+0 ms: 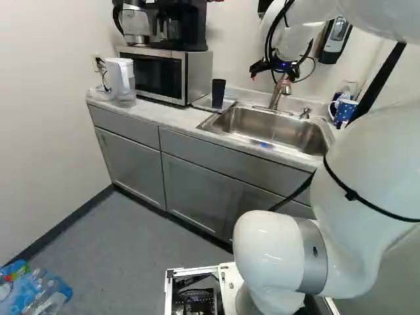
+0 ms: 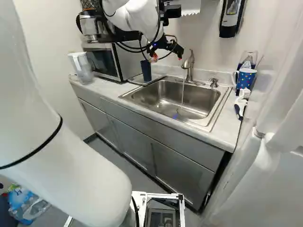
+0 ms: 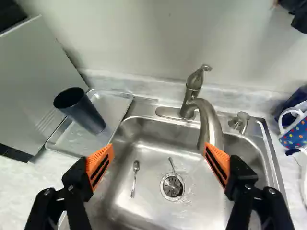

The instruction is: Rinse the cup and place it in the tray

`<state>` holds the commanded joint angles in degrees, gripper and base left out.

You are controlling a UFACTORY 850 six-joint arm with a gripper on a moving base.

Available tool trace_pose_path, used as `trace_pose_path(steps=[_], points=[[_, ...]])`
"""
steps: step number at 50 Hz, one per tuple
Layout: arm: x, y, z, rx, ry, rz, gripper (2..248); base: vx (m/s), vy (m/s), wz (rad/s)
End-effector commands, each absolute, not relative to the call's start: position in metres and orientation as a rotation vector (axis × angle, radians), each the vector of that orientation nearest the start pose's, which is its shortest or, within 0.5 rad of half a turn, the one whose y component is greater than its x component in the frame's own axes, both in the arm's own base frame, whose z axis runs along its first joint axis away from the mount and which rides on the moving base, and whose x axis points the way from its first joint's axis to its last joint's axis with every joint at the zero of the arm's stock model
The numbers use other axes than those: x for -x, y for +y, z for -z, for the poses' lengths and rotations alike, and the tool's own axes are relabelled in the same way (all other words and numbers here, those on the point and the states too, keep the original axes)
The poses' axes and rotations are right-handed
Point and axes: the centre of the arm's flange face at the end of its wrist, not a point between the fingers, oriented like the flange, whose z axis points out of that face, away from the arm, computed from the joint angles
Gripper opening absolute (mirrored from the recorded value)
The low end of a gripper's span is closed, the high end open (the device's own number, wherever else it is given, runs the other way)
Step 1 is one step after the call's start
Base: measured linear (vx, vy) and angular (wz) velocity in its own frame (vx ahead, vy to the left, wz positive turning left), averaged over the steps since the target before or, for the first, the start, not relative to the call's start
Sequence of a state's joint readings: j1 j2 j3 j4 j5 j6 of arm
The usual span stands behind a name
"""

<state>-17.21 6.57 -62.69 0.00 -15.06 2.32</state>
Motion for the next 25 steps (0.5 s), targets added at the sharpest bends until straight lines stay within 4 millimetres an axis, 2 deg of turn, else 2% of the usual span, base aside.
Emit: trace_pose_path(steps=[25], points=[[-0.424,-0.136,-0.684,2.882,0.51,1.438,247,0.0,0.0,0.0]])
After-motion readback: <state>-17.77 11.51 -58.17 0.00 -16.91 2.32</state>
